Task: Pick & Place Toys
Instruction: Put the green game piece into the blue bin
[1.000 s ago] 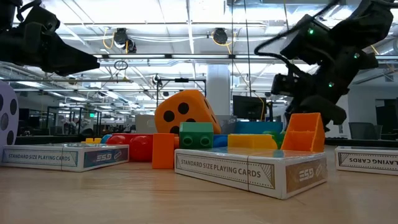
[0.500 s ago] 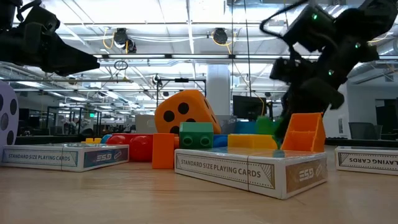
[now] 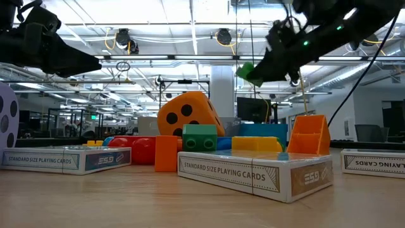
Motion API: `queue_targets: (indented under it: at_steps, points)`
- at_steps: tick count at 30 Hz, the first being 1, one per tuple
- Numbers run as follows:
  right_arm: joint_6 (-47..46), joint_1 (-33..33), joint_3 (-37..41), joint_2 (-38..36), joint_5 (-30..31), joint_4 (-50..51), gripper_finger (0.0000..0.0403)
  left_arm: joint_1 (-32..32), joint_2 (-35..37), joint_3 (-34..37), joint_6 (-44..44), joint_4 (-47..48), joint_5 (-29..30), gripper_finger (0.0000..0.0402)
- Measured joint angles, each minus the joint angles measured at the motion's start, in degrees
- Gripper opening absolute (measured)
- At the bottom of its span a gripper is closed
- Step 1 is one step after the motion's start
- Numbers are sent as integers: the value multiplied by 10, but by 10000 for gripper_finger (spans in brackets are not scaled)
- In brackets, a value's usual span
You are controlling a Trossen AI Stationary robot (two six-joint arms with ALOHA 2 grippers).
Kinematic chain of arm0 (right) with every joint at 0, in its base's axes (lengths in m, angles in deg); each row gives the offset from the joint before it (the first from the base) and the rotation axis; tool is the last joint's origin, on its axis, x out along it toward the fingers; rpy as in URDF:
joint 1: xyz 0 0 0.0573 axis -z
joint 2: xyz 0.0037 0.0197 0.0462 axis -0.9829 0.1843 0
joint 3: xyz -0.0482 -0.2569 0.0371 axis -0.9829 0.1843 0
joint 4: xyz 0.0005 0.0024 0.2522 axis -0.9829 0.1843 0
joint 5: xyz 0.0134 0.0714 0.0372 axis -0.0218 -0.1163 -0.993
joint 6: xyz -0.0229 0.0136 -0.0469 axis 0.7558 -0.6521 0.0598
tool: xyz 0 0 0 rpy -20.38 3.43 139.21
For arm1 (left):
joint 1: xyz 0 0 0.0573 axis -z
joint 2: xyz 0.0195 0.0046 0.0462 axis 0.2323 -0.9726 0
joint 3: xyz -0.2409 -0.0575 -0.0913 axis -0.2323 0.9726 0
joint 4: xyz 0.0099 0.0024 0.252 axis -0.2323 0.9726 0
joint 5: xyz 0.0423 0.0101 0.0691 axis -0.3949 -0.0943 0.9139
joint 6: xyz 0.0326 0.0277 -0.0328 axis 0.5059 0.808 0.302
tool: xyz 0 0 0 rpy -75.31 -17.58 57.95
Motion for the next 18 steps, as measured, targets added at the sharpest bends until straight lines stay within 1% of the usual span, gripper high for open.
queue_targets:
  at_steps: [3, 7, 9, 13, 18]
  points:
    - [-2, 77, 0, 20, -39, 0, 129, 0, 0, 0, 0, 0, 0, 241]
    - [-30, 181, 0, 58, -100, -8, 129, 0, 0, 0, 0, 0, 0, 241]
    - [-32, 218, 0, 84, -124, -23, 129, 0, 0, 0, 0, 0, 0, 241]
    - [-24, 255, 0, 135, -162, -64, 129, 0, 0, 0, 0, 0, 0, 241]
    - [8, 264, -13, 189, -163, -73, 129, 0, 0, 0, 0, 0, 0, 241]
